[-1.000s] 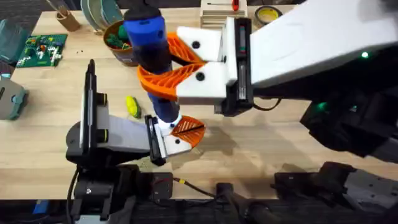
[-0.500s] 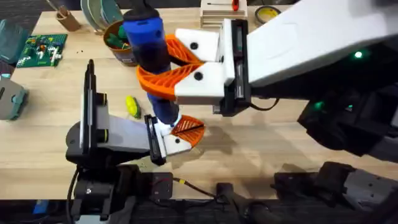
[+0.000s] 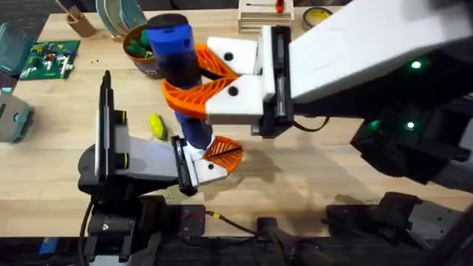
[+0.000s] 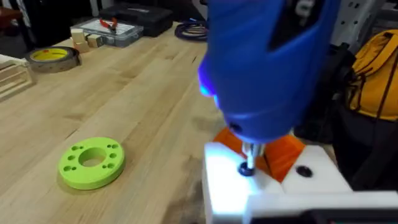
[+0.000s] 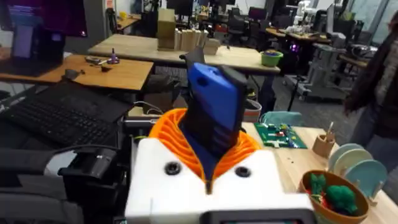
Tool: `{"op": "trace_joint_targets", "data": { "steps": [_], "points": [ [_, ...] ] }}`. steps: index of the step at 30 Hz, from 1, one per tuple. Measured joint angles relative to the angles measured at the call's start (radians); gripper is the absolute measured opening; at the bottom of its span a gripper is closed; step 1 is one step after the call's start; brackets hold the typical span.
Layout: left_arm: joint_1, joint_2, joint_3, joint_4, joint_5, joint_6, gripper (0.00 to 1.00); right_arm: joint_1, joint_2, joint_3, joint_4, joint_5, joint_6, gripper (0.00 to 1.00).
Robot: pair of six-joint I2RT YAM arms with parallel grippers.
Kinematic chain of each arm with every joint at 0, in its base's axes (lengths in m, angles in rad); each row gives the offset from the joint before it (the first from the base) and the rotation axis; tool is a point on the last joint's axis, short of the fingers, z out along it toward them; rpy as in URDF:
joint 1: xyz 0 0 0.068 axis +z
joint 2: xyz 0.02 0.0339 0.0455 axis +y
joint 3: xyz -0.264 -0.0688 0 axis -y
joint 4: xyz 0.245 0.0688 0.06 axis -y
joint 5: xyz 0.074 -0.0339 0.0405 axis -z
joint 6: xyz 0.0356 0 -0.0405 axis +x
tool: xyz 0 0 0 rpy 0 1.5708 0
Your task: Pick up the gripper from the table and insert it into the empty holder that is missing its gripper. Then pick up a screw, insert it into the mounting hole, and use the screwdriver to tighten it. Finally, clean up the table by picking up the vegetable and placing it into the bucket.
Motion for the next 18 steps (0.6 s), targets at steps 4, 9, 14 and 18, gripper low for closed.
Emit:
{"op": "trace_joint_targets", "data": {
  "steps": [4, 9, 14, 18],
  "points": [
    [0.0, 0.0, 0.0, 0.0, -0.001, 0.0, 0.011, 0.0, 0.011, -0.002, 0.001, 0.0, -0.001, 0.011],
    [0.0, 0.0, 0.0, 0.0, -0.001, -0.003, 0.011, 0.0, 0.011, -0.005, 0.004, -0.004, -0.005, 0.011],
    [0.0, 0.0, 0.0, 0.0, -0.001, -0.001, 0.011, 0.001, 0.011, -0.006, 0.003, -0.004, -0.009, 0.011],
    [0.0, 0.0, 0.0, 0.0, -0.001, -0.004, 0.011, 0.001, 0.01, -0.011, 0.006, -0.004, -0.012, 0.011]
  ]
}}
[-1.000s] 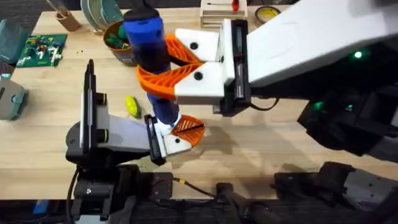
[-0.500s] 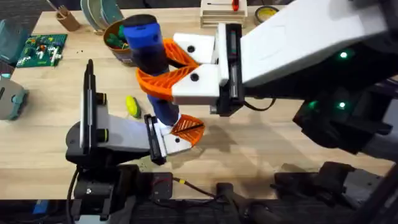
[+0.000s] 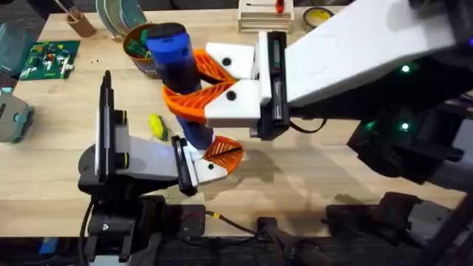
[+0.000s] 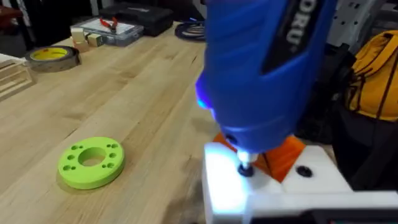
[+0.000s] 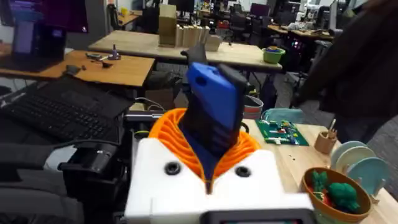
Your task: Pick up the gripper from the table and insert it into the empty holder that is missing its gripper. Then pick up a screw, insert it into the mounting hole, and use the screwdriver to tighten it. Finally, clean up the table by picking up the vegetable and placing it into the bucket.
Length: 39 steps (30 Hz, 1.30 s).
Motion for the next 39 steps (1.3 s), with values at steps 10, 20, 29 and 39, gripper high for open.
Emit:
{"op": "trace_joint_targets", "data": {
  "steps": [10, 20, 29, 39],
  "points": [
    [0.0, 0.0, 0.0, 0.0, -0.002, 0.001, 0.011, 0.0, -0.001, -0.031, 0.087, -0.012, -0.002, 0.01],
    [0.0, 0.0, 0.0, 0.0, -0.003, 0.003, 0.011, -0.088, -0.127, -0.035, 0.139, -0.011, -0.001, 0.009],
    [0.0, 0.0, 0.0, 0.0, -0.003, 0.003, 0.011, -0.204, -0.048, -0.035, -0.077, 0.092, -0.09, 0.009],
    [0.0, 0.0, 0.0, 0.0, -0.003, 0.003, 0.011, -0.603, 0.046, 0.051, -0.602, 0.18, -0.302, 0.009]
  ]
}}
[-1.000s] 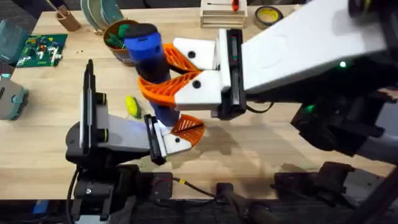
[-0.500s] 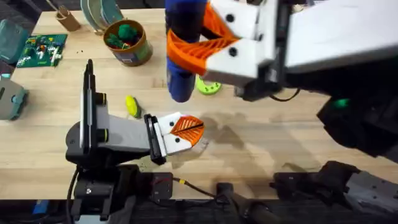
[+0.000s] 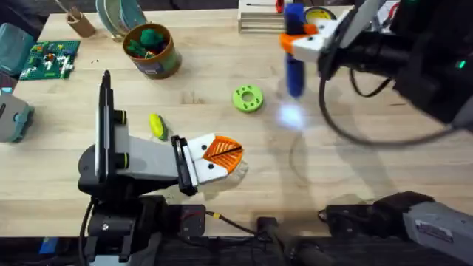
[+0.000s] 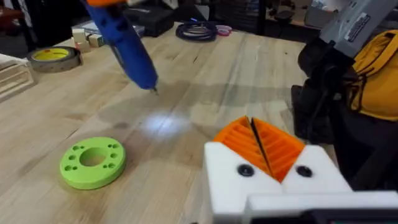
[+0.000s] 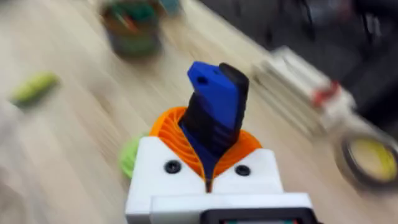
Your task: Pick up the gripper from the table and insert it into the empty holder that is missing its gripper. Then pick up a screw, insert it into the mounting hole, and use the screwdriver to tighten it. Finally, clean up the table by picking up the vegetable and placing it into the bucket.
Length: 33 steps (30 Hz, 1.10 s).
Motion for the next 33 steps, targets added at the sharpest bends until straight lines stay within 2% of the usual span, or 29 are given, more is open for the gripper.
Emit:
{"op": "trace_joint_targets", "data": {
  "steps": [3, 5, 9, 16, 22, 27, 33],
  "points": [
    [0.0, 0.0, 0.0, 0.0, 0.0, 0.0, 0.011, -0.106, 0.071, 0.059, -0.153, 0.014, -0.084, 0.009],
    [0.0, 0.0, 0.0, 0.0, 0.0, 0.0, 0.011, -0.156, 0.118, 0.094, -0.2, 0.04, -0.127, 0.009],
    [0.0, 0.0, 0.0, 0.0, 0.0, 0.0, 0.011, -0.201, 0.203, 0.176, -0.246, 0.121, -0.244, 0.009],
    [0.0, 0.0, 0.0, 0.0, 0.0, 0.0, 0.011, -0.179, 0.375, 0.345, -0.328, 0.281, -0.53, 0.009],
    [0.0, 0.0, 0.0, 0.0, 0.0, 0.0, 0.011, -0.112, 0.549, 0.372, -0.338, 0.456, -0.751, 0.009],
    [0.0, 0.0, 0.0, 0.0, 0.0, 0.0, 0.011, -0.051, 0.641, 0.373, -0.342, 0.557, -0.843, 0.009],
    [0.0, 0.0, 0.0, 0.0, 0.0, 0.0, 0.011, -0.026, 0.667, 0.38, -0.338, 0.596, -0.865, 0.028]
  ]
}}
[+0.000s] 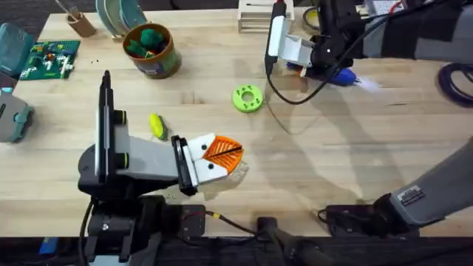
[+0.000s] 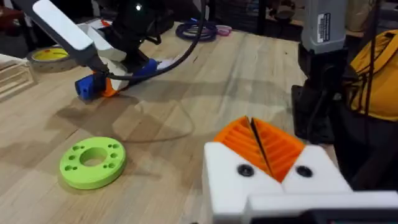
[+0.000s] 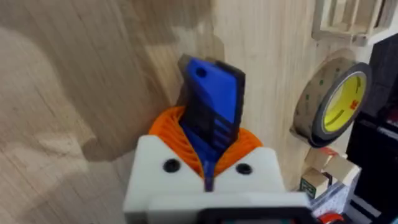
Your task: Pick up the gripper from the table and insert it into the empty holder that is missing its gripper. Then pick up a screw, insert it into the mounting hole, and use the screwdriver to tighten it. Finally, clean up the table by picking up the vegetable and placing it into the bucket.
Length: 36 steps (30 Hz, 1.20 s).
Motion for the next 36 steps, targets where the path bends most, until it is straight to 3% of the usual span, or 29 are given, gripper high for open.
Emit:
{"op": "trace_joint_targets", "data": {
  "steps": [7, 10, 11, 25, 36],
  "points": [
    [0.0, 0.0, 0.0, 0.0, 0.0, 0.0, 0.011, 0.002, 0.0, 0.013, 0.007, 0.006, 0.009, 0.473],
    [0.0, 0.0, 0.0, 0.0, 0.0, 0.0, 0.011, 0.005, 0.0, 0.016, 0.025, 0.011, 0.014, 0.858],
    [0.0, 0.0, 0.0, 0.0, 0.0, 0.0, 0.011, 0.006, 0.0, 0.024, 0.03, 0.013, 0.015, 0.925],
    [0.0, 0.0, 0.0, 0.0, 0.0, 0.0, 0.011, 0.006, -0.065, 0.026, -0.077, 0.002, 0.203, 0.956],
    [0.0, 0.0, 0.0, 0.0, 0.0, 0.0, 0.011, 0.009, -0.319, 0.026, -0.124, -0.03, 0.435, 0.955]
  ]
}}
